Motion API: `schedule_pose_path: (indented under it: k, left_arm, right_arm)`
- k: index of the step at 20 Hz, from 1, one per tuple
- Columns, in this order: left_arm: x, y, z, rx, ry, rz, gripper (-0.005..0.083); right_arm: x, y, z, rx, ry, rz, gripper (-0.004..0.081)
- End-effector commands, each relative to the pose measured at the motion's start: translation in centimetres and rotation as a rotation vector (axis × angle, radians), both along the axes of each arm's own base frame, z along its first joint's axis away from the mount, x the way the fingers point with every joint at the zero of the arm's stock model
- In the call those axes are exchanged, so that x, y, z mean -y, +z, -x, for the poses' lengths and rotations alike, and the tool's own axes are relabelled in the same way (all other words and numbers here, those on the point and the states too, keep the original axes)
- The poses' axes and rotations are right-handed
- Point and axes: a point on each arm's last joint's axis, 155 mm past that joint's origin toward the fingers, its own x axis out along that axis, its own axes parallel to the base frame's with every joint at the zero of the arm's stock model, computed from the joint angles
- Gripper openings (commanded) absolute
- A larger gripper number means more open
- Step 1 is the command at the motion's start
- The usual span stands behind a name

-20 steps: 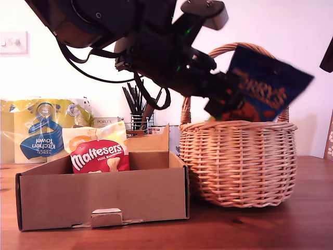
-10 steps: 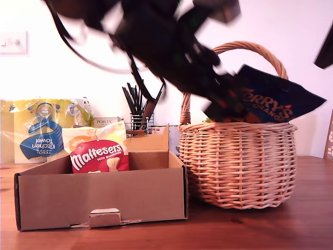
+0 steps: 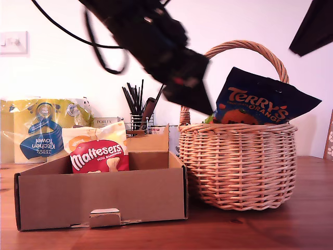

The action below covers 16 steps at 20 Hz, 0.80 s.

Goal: Move the bags of Easter eggs from the cardboard box on the left into the woven basket on the right side.

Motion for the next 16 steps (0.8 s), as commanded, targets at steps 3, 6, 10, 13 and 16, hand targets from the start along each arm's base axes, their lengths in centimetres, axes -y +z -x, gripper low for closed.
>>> schedule_pose_path:
  k: [3,6,10,13,16]
  left_arm:
    - [-2.5,0.3,0.3,-0.056,0.046,-0.016,0.018]
    - [-3.9,0.0,-0.2,-0.12,0.077,-0.003,-0.002]
    - [-5.7,0.1,-2.1,-0.204,0.153,0.075,-0.0019]
    - [-6.7,0.3,-3.1,-0.233,0.169,0.111,-0.0019]
    - [-6.7,0.9,-3.6,-0.256,0.167,0.165,-0.0019]
  right_arm:
    - [-1.7,-1.0,-0.3,0.029,0.124,0.072,0.0253]
    - [-2.4,-0.5,-1.6,0.138,0.187,0.132,0.026]
    - [-2.0,-0.7,-2.6,0.231,0.2,0.268,0.0351]
    - [-2.6,-1.1,-3.4,0.244,0.215,0.285,0.0353]
    - [-3.4,-2.7,-4.8,0.227,0.229,0.314,0.0353]
